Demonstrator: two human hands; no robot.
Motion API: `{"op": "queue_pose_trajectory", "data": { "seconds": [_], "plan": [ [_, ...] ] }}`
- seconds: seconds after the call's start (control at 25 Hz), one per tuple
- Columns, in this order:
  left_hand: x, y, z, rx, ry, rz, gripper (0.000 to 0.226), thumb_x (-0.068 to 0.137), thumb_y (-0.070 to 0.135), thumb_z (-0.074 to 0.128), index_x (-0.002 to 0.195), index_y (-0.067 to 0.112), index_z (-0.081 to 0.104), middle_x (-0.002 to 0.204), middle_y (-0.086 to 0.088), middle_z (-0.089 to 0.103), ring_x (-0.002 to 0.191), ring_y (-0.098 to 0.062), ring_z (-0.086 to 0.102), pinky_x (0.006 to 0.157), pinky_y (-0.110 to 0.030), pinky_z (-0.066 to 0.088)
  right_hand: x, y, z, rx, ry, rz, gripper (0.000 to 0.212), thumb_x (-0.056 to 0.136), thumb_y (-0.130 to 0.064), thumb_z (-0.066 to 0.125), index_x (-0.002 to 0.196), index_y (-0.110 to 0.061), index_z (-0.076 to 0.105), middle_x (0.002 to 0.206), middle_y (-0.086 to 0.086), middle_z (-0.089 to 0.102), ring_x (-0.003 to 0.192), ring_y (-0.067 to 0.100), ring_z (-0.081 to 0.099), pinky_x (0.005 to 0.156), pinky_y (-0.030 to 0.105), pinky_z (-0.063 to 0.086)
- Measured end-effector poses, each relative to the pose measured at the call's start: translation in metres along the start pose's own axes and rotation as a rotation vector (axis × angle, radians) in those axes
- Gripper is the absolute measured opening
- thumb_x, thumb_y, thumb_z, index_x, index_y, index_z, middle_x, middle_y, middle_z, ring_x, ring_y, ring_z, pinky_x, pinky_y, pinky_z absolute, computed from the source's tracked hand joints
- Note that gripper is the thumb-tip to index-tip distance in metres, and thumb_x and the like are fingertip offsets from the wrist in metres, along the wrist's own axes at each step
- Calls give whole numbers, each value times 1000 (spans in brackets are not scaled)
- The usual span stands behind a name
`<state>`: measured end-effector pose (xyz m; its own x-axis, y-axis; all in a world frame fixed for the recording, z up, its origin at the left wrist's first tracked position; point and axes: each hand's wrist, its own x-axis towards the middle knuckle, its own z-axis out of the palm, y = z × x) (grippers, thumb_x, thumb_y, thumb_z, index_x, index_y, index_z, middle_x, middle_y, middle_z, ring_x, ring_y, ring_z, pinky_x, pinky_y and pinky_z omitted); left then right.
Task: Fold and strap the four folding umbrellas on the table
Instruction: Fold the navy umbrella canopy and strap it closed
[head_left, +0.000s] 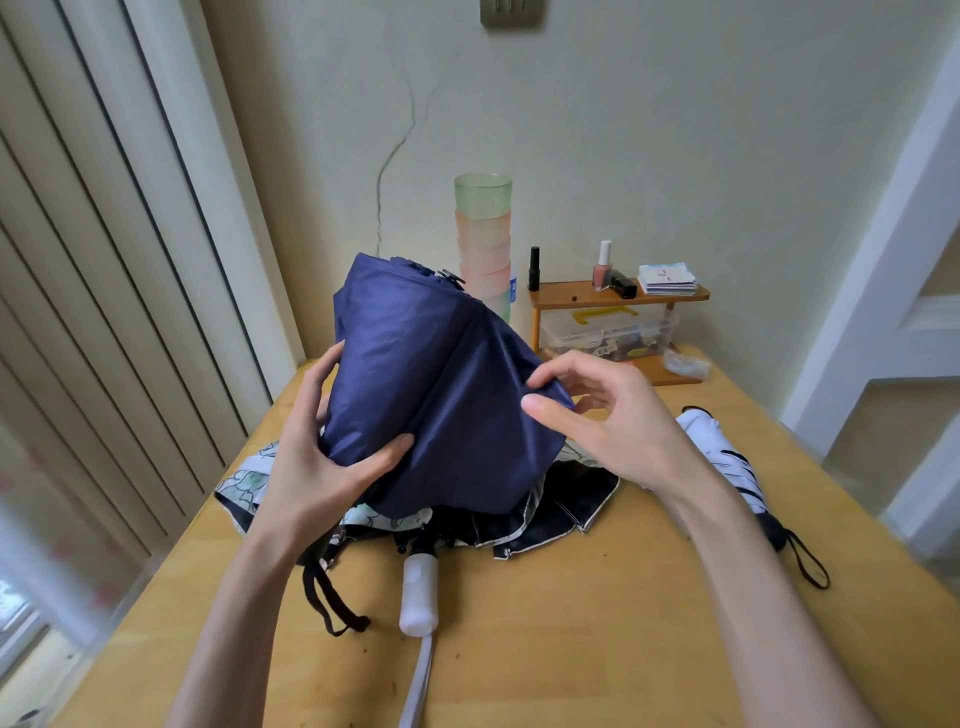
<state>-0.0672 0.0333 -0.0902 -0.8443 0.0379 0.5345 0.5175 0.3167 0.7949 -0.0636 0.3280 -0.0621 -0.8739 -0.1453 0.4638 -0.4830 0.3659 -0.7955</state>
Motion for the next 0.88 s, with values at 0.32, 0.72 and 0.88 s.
{"op": "queue_pose_trajectory", "data": {
  "seconds": [0.32,0.72,0.88],
  "plan": [
    [-1,0,-6,4,6,-22,96,74,8,91,146,49,41,132,17,67,112,2,68,85,-10,53,-2,6,-15,-15,25,147,6,92,-22,82,89,-18,78,89,-5,81,86,13,77,81,24,58],
    [-2,2,-3,-5,-10,-49,95,74,11,91,145,48,41,139,15,62,112,7,67,85,-8,52,-2,-1,-14,-33,135,180,18,76,-14,94,80,-24,80,77,-7,80,72,10,76,71,21,61],
    [-2,0,-2,-5,0,-35,95,76,5,90,144,51,42,138,10,65,113,1,68,86,-12,54,-3,1,-16,-63,130,216,21,79,-12,92,84,-27,78,76,-4,78,67,8,72,67,19,60]
  ]
}}
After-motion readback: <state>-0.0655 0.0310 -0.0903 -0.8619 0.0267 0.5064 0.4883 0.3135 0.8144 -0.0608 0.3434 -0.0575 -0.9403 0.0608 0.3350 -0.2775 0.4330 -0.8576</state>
